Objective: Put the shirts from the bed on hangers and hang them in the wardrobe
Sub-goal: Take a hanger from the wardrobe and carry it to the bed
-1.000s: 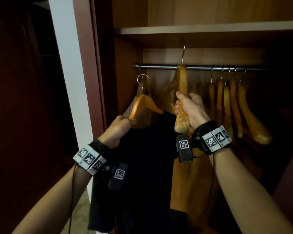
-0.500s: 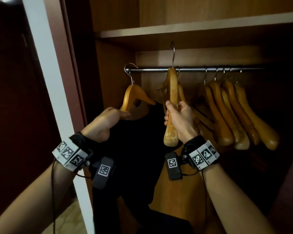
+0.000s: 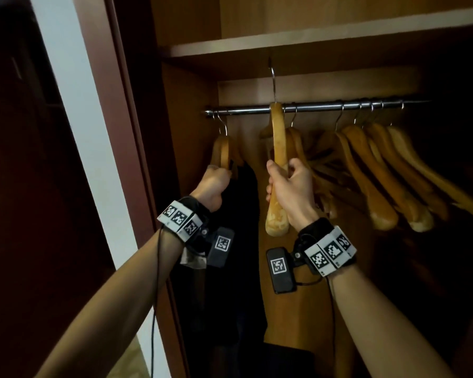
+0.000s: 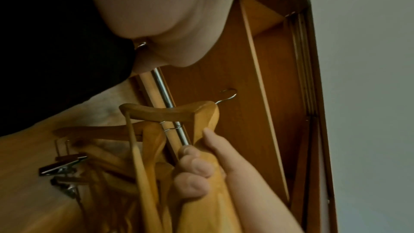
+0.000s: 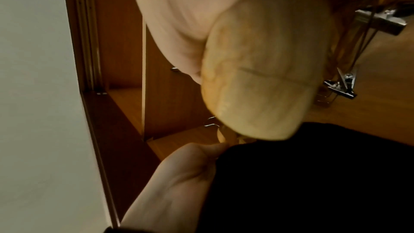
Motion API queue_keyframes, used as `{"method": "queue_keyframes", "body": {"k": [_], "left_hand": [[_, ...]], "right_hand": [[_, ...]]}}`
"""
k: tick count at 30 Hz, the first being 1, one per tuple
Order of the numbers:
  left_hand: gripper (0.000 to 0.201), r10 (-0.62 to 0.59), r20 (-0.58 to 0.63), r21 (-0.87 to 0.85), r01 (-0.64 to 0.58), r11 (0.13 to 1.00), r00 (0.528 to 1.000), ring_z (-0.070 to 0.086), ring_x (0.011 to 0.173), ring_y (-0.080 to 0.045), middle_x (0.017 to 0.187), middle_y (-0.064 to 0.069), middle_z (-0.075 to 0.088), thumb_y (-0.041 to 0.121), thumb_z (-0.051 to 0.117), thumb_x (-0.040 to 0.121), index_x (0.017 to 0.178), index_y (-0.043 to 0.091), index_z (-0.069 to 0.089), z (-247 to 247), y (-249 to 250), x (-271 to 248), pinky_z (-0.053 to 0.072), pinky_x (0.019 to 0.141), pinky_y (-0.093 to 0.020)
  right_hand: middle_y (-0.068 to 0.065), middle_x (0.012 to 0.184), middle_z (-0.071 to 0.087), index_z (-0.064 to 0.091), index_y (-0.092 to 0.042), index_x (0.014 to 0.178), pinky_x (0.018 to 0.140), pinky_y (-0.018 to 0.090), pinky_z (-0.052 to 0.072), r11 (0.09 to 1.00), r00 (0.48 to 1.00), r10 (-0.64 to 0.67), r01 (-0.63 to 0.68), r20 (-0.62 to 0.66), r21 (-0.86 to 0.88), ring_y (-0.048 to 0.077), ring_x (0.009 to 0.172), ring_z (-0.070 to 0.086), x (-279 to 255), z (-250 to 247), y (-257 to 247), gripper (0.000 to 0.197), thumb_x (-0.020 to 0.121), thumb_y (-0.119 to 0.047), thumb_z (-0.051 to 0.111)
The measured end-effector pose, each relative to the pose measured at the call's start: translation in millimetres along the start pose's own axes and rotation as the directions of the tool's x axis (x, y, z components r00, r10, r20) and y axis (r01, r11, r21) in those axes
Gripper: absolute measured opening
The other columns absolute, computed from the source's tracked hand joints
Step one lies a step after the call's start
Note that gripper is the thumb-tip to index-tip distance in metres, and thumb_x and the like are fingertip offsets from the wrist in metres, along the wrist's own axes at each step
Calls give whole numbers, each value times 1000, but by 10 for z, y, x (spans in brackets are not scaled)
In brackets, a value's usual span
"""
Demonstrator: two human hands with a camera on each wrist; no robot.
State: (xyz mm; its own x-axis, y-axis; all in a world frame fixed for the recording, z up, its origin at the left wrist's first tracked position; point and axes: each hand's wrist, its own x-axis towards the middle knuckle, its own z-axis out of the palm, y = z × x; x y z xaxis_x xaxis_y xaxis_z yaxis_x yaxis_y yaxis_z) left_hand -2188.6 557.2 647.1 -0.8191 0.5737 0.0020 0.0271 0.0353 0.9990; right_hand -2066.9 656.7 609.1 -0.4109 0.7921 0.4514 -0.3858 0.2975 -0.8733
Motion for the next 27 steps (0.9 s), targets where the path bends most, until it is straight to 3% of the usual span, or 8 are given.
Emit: {"method": "queue_keyframes", "body": {"k": [7,10,14,18,20,22,24,27], "left_hand": [[59,129,-23,-8,-129,992,991,70,95,-28,116,-7,72,26,53,89,147,35,47,174,-137,946,60,92,-45],[71,165,-39,-9,-165,986,986,70,95,-30,115,2,71,35,50,78,143,61,36,280,-219,1658,60,89,-49],[75,179,-61,15,-178,984,982,68,93,-28,120,3,69,30,54,83,144,67,28,352,-227,1754,61,86,-47],[59,237,-36,22,-237,971,971,62,101,-26,116,1,55,17,52,105,158,35,33,261,40,804,54,88,-34],[38,223,-42,38,-222,974,974,61,106,-29,113,-9,58,6,48,106,144,11,51,300,-18,834,50,88,-32],[22,214,-42,101,-209,973,976,64,102,-27,110,-10,63,3,49,102,123,7,57,354,-65,931,55,89,-36],[36,183,-29,174,-175,969,983,68,109,-34,125,-19,67,10,54,99,132,-2,52,399,-86,1028,59,93,-43],[66,193,0,369,-179,912,981,50,136,-37,154,-20,43,15,58,99,155,5,26,388,-85,998,48,110,-46]], "right_hand": [[-6,57,59,58,-11,109,51,33,53,994,999,-39,36,-22,-102,17,52,60,-37,15,138,25,102,-32,69],[-4,57,59,56,-13,109,51,34,52,991,999,-45,42,-23,-130,21,51,58,-38,20,197,25,102,-32,69],[-2,58,59,55,-15,103,49,34,52,983,999,-35,32,-18,-180,21,51,58,-11,48,264,22,102,-31,69],[1,62,59,56,-11,107,49,33,51,983,1000,-11,8,-17,-182,19,52,57,25,96,319,22,103,-28,69],[1,60,59,55,-14,103,51,35,52,981,1000,-11,8,-16,-194,21,51,58,55,116,364,21,102,-30,69],[1,59,60,55,-14,102,51,35,52,979,1000,-8,3,-23,-203,21,51,59,82,134,395,22,102,-31,70],[0,59,60,56,-13,105,51,35,53,980,1000,-1,-5,-25,-198,20,51,59,99,137,411,23,102,-31,70],[0,61,61,57,-12,110,50,32,52,984,1000,4,-6,-11,-180,17,51,59,104,117,427,24,102,-31,70]]}}
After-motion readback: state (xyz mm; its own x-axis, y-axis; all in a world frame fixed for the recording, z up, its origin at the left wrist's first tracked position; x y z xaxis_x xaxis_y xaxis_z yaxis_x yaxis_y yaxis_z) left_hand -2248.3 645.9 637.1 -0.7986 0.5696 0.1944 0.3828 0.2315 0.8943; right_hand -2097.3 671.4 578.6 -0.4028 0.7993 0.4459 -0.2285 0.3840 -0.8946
